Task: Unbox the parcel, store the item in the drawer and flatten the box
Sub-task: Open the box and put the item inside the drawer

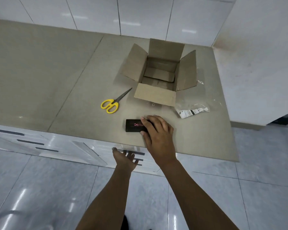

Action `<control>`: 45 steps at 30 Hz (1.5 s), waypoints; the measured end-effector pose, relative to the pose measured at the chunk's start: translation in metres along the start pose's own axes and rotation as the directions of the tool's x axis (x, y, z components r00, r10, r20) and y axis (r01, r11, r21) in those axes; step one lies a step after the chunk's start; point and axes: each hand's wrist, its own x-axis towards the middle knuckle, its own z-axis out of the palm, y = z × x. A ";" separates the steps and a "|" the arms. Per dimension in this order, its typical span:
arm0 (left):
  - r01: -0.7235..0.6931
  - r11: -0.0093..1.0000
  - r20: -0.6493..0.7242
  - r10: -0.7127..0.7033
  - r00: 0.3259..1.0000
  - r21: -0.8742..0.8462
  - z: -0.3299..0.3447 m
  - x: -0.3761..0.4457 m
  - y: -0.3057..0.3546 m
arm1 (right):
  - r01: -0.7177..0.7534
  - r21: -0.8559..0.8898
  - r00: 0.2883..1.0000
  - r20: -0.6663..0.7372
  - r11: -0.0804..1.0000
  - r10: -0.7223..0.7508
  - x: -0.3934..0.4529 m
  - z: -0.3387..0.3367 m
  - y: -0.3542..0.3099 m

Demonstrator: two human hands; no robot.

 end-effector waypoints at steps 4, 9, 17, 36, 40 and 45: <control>0.021 0.999 -0.007 -0.021 1.000 0.045 -0.017 -0.005 -0.002 | 0.001 -0.006 1.000 -0.020 1.000 -0.001 -0.001 0.000 -0.001; 0.032 0.997 -0.001 -0.032 0.999 0.067 -0.041 -0.011 -0.005 | -0.005 -0.009 1.000 -0.027 1.000 0.004 -0.001 0.000 -0.002; 0.064 0.994 -0.078 -0.058 0.995 0.083 -0.086 -0.021 -0.019 | 0.001 -0.022 0.999 -0.049 1.000 -0.002 -0.001 0.000 -0.003; 0.099 0.986 -0.074 -0.089 0.993 0.137 -0.124 -0.034 -0.025 | 0.096 -0.053 0.991 -0.094 0.994 -0.100 -0.020 -0.004 -0.021; 0.113 0.980 -0.076 -0.101 0.992 0.162 -0.127 -0.033 -0.024 | 0.341 -0.024 0.936 -0.081 0.940 -0.341 -0.075 0.003 -0.044; 0.121 0.969 -0.051 -0.112 0.992 0.214 -0.132 -0.032 -0.019 | 0.116 0.033 0.950 0.289 0.993 -0.120 -0.087 0.040 -0.026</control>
